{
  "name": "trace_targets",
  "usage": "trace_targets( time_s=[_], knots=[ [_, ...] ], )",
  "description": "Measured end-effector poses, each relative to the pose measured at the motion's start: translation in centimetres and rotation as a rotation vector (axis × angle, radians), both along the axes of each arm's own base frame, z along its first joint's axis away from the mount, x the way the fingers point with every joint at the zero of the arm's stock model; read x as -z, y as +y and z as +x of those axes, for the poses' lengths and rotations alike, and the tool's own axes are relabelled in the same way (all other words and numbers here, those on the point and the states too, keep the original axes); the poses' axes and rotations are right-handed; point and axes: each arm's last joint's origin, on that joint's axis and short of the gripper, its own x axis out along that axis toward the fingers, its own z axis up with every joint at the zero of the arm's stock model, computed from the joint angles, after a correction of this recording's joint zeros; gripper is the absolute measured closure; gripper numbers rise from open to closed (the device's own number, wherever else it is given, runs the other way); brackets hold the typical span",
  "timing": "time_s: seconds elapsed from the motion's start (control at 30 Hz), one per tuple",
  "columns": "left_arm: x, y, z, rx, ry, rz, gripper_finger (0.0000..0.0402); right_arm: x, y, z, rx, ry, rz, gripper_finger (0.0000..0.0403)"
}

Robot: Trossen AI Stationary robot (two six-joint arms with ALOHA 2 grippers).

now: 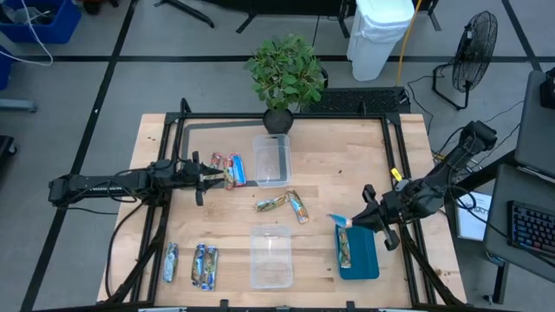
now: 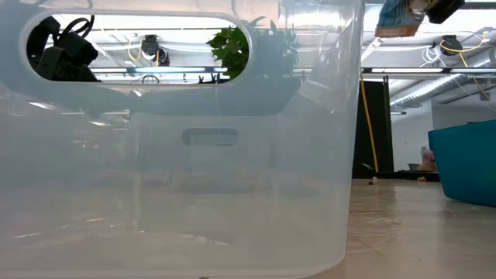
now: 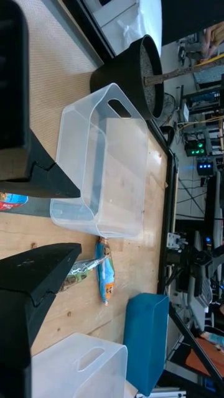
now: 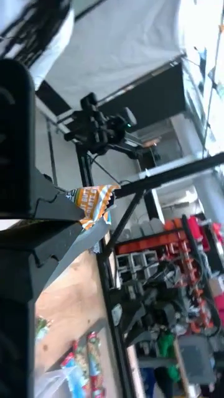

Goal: Pick and place Granola Bars by type
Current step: Put the yellow granola bar into the blue bin

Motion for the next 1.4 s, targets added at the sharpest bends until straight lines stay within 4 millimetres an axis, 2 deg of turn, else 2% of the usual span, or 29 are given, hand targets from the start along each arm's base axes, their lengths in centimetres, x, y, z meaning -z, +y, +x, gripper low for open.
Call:
trace_targets(
  time_s=[0.3, 0.57, 0.63, 0.8, 0.9, 1.1, 1.4],
  knots=[
    [0.0, 0.0, 0.0, 0.000, 0.000, 0.000, 0.0270, 1.5, 0.0, -1.0, 0.051, 0.217, 0.352, 0.0403],
    [0.0, 0.0, 0.0, 0.000, 0.000, 0.000, 0.0270, 2.2, 0.5, -1.4, 0.032, 0.294, 0.453, 0.0403],
    [0.0, 0.0, 0.0, 0.000, 0.000, 0.000, 0.0270, 1.8, 0.7, -1.5, 0.022, 0.294, 0.417, 0.0403],
    [0.0, 0.0, 0.0, 0.000, 0.000, 0.000, 0.0270, -1.5, 1.0, -1.9, 0.010, 0.265, 0.197, 0.0403],
    [0.0, 0.0, 0.0, 0.000, 0.000, 0.000, 0.0270, -2.7, 0.5, -2.5, 0.043, 0.305, 0.056, 0.0403],
    [0.0, 0.0, 0.0, 0.000, 0.000, 0.000, 0.0270, -2.6, -2.2, -4.3, 0.192, 0.349, -0.113, 0.0403],
    [0.0, 0.0, 0.0, 0.000, 0.000, 0.000, 0.0270, -2.6, -5.7, -5.9, 0.370, 0.200, -0.228, 0.0403]
  ],
)
